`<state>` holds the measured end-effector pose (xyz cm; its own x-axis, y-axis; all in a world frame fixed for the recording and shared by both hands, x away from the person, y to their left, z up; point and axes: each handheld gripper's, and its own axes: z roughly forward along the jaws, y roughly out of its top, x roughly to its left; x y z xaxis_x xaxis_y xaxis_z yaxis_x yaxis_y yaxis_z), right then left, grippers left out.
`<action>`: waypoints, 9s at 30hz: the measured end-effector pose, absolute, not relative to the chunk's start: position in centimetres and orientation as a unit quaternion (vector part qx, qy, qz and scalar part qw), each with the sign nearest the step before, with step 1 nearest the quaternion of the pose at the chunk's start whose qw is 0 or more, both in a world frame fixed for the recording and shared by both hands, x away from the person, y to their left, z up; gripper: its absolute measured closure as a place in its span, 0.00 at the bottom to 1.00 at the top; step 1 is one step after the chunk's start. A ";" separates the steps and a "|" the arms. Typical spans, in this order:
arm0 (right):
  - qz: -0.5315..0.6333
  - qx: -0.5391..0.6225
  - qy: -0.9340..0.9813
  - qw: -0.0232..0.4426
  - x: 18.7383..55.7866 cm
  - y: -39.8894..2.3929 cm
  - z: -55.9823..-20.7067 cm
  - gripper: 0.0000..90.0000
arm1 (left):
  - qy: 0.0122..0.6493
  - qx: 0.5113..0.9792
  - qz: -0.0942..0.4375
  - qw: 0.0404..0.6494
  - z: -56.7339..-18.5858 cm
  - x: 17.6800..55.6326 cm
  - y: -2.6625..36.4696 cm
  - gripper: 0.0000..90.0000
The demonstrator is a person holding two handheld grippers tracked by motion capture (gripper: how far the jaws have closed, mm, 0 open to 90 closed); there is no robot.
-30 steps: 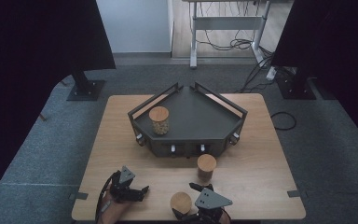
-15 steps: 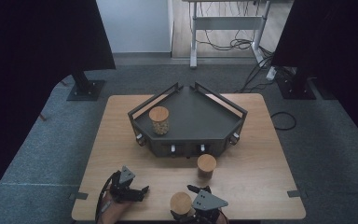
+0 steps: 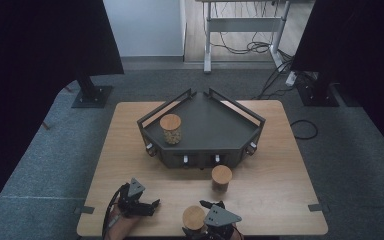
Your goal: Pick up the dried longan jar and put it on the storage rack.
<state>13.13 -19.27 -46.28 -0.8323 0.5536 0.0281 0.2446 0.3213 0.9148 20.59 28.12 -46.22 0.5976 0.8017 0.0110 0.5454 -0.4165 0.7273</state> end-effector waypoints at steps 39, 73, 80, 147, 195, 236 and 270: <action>0.507 0.257 0.814 0.118 14.1 -19.2 -46.9 0.25 | 0.408 0.823 0.181 0.352 -46.2 20.6 28.1 0.04; 0.528 0.252 0.796 0.156 13.0 -19.6 -45.5 0.27 | 0.407 0.823 0.181 0.352 -46.2 20.6 28.2 0.04; 0.531 0.248 0.794 0.161 13.0 -19.7 -45.2 0.27 | 0.407 0.823 0.181 0.352 -46.2 20.6 28.2 0.04; 0.544 0.236 0.786 0.176 15.4 -19.3 -41.6 0.28 | 0.407 0.824 0.180 0.351 -46.2 20.6 28.1 0.03; 0.554 0.256 0.766 0.200 17.2 -19.4 -39.8 0.28 | 0.407 0.824 0.180 0.351 -46.2 20.6 28.1 0.03; 0.556 0.256 0.761 0.215 19.2 -18.8 -37.8 0.28 | 0.406 0.824 0.180 0.351 -46.2 20.6 28.1 0.03; 0.552 0.270 0.756 0.226 21.6 -18.3 -36.6 0.28 | 0.405 0.825 0.180 0.351 -46.2 20.7 28.2 0.03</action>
